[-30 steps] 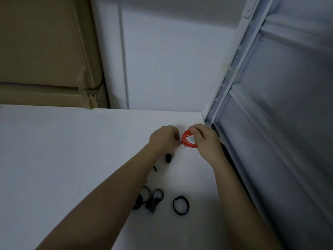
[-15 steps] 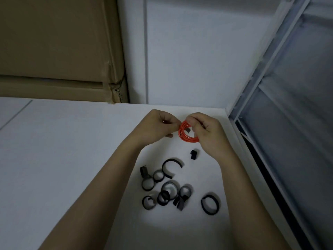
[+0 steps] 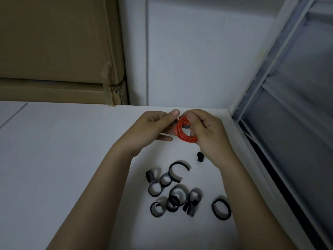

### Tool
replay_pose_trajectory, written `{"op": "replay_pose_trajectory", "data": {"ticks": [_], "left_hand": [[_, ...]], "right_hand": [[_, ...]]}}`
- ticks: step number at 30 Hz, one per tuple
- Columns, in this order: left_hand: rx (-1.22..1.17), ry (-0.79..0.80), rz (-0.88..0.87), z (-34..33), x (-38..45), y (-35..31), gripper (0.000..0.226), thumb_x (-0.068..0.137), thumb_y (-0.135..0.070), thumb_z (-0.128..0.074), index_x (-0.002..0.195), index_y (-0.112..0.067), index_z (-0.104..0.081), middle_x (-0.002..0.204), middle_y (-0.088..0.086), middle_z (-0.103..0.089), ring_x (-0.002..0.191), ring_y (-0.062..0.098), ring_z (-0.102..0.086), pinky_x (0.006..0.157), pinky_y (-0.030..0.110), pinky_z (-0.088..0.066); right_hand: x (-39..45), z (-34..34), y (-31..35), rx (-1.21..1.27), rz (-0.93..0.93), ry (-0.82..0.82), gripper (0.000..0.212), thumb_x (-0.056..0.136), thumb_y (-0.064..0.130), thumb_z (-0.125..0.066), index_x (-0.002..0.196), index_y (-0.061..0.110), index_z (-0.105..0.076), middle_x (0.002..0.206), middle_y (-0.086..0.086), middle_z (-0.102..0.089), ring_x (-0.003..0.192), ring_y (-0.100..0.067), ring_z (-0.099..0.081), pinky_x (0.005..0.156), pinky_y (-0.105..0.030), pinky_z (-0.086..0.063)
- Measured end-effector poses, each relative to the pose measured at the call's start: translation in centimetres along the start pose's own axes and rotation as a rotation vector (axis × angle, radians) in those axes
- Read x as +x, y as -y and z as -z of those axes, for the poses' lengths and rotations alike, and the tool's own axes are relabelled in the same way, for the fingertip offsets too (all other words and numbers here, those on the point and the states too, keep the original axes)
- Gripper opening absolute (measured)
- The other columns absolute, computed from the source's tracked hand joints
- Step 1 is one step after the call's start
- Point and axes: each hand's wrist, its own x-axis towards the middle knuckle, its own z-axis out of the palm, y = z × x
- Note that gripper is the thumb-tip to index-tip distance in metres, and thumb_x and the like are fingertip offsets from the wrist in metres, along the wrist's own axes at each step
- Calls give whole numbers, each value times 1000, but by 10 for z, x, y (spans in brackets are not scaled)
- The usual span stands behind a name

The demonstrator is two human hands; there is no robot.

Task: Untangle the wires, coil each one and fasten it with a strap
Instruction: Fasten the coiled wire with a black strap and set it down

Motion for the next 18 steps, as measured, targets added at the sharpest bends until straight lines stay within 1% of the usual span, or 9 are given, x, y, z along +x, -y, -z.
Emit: {"op": "replay_pose_trajectory", "data": {"ticks": [2,4,5,8,9,11,14,16,18], "left_hand": [[-19,42,-4,3,-2,-1,42,88,-46,-52,103,-11,-70,96,-1,-75,93,10,-70,71,18,-55],[-27,53,-13,6,-3,0,31,93,-37,-53,107,-13,-69,100,-2,-74,96,10,-70,70,18,-54],[-36,39,-18,6,-2,1,26,95,-31,-54,106,-15,-70,100,-2,-74,96,10,-70,69,18,-54],[-142,-50,-28,4,1,1,18,95,-23,-56,95,-17,-73,93,0,-75,85,11,-72,64,19,-54],[-175,-76,-30,3,3,1,18,95,-21,-57,92,-15,-74,90,2,-75,80,11,-72,64,19,-54],[-177,-110,-38,0,5,1,20,94,-18,-59,91,-3,-71,83,4,-75,75,11,-70,66,20,-55],[-172,-153,-60,-5,7,3,31,93,-16,-58,90,15,-60,80,12,-72,75,15,-69,69,23,-57],[-192,-152,-65,-8,6,2,27,94,-15,-57,84,11,-58,80,18,-69,75,17,-68,66,23,-56],[-197,-146,-71,-8,4,0,19,93,-12,-57,79,0,-58,74,13,-68,72,17,-67,65,23,-55]], "right_hand": [[1,0,1,-14,0,-39,28,102,22,-44,85,29,-65,63,27,-59,64,8,-55,67,-12,-44],[3,0,0,-14,4,-75,28,102,21,-43,86,30,-64,62,28,-58,63,7,-54,63,-7,-40],[3,0,-1,-8,-4,-86,29,102,21,-43,86,30,-64,61,27,-58,62,6,-53,61,-7,-40],[3,-4,-4,-7,-28,-95,30,102,23,-42,85,33,-64,57,20,-54,57,0,-47,58,-15,-39],[3,-5,-4,-2,-27,-100,29,102,24,-41,85,33,-64,56,18,-53,56,0,-46,57,-15,-38],[4,-6,-3,8,-10,-124,27,99,28,-40,86,32,-64,57,19,-54,56,0,-46,56,-12,-37],[4,-7,-1,29,-11,-110,26,97,29,-40,88,30,-65,58,19,-54,55,0,-46,54,-10,-36],[3,-8,-1,44,-19,-85,26,100,26,-42,89,28,-65,56,19,-53,55,0,-46,54,-10,-36],[3,-9,-1,63,-28,-67,27,102,21,-42,90,25,-65,56,20,-53,54,0,-47,54,-9,-36]]}}
